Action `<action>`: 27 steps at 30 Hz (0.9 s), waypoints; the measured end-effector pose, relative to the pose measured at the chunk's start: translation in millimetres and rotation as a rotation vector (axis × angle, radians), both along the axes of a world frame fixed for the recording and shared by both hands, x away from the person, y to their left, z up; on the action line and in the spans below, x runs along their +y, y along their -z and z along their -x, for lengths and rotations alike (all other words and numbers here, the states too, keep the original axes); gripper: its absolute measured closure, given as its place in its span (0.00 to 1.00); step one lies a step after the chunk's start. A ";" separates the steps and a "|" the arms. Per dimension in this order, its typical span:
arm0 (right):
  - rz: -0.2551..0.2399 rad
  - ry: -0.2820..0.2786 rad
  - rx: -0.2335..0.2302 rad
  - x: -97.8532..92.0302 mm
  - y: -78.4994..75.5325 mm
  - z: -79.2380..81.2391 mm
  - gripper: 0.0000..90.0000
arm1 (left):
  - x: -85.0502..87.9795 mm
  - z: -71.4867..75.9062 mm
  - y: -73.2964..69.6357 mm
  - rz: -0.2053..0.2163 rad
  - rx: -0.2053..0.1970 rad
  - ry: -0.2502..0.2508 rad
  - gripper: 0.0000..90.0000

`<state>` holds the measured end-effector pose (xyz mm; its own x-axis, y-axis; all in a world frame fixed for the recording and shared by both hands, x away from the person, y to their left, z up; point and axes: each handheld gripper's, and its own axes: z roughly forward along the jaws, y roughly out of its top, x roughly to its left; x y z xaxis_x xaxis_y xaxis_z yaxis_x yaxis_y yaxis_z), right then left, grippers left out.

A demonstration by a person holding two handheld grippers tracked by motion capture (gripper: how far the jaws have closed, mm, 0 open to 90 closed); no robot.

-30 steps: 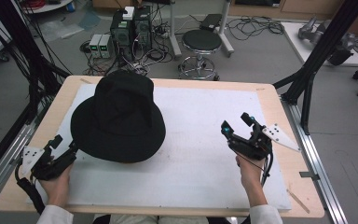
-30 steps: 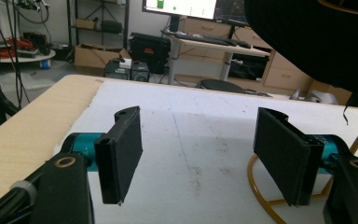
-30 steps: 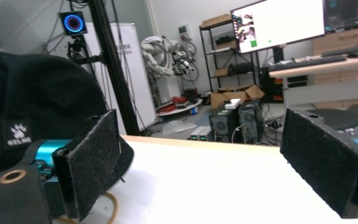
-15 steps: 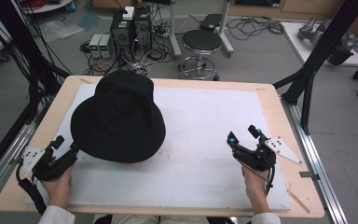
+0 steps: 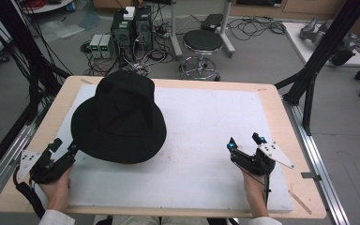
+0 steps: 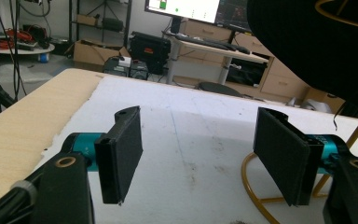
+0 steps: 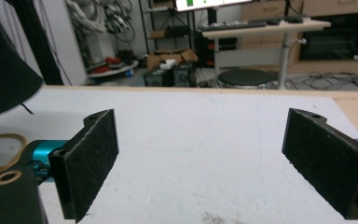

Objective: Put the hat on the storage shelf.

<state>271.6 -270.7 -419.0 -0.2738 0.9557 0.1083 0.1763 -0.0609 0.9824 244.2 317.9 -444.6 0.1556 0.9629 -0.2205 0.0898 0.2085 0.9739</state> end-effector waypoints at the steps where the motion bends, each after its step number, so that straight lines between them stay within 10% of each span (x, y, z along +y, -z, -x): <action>1: 0.021 0.017 0.026 1.4 1.7 -1.2 0.11 | 0.0 -0.2 0.0 0.002 0.000 -0.001 0.36; 27: -0.079 0.019 -0.001 -6.5 7.7 2.4 0.11 | 0.3 -0.8 0.3 0.010 0.001 -0.002 0.36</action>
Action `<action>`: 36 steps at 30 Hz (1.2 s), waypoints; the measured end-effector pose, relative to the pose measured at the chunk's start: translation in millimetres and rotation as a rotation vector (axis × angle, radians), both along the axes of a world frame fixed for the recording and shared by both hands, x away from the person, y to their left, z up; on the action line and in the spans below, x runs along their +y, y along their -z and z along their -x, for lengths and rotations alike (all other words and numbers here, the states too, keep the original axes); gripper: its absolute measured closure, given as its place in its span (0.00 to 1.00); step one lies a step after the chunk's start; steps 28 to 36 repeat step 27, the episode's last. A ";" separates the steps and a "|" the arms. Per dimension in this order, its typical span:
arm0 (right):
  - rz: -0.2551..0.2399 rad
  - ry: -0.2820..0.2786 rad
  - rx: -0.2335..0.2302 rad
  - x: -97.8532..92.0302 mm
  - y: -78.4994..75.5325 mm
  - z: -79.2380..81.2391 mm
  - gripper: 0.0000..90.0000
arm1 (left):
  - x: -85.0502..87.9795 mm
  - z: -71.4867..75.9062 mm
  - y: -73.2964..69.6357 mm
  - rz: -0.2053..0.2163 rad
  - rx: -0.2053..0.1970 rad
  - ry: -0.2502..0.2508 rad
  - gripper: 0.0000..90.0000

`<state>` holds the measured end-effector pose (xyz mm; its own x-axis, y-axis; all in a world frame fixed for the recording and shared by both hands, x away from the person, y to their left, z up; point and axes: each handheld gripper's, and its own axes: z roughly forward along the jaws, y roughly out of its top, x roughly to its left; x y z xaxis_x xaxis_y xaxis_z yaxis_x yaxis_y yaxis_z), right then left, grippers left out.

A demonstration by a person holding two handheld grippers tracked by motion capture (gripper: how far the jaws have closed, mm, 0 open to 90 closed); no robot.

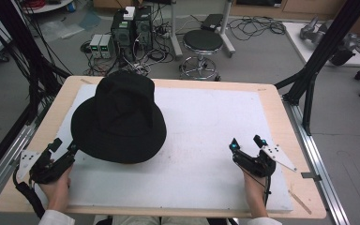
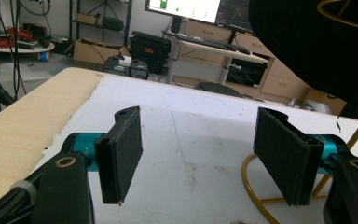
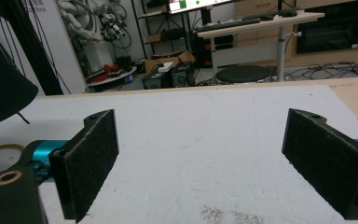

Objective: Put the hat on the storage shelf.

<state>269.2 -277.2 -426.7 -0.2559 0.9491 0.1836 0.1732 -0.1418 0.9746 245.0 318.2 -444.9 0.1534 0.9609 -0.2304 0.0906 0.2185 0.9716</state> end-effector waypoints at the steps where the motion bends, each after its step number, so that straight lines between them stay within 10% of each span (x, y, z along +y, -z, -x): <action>1: 0.001 -0.001 0.002 -0.2 0.0 0.1 0.11 | -0.1 0.0 0.0 0.000 0.000 0.001 0.36; 36: 0.008 -0.007 0.013 -0.2 2.1 -0.6 0.11 | 2.5 -0.9 0.7 0.010 0.007 0.004 0.36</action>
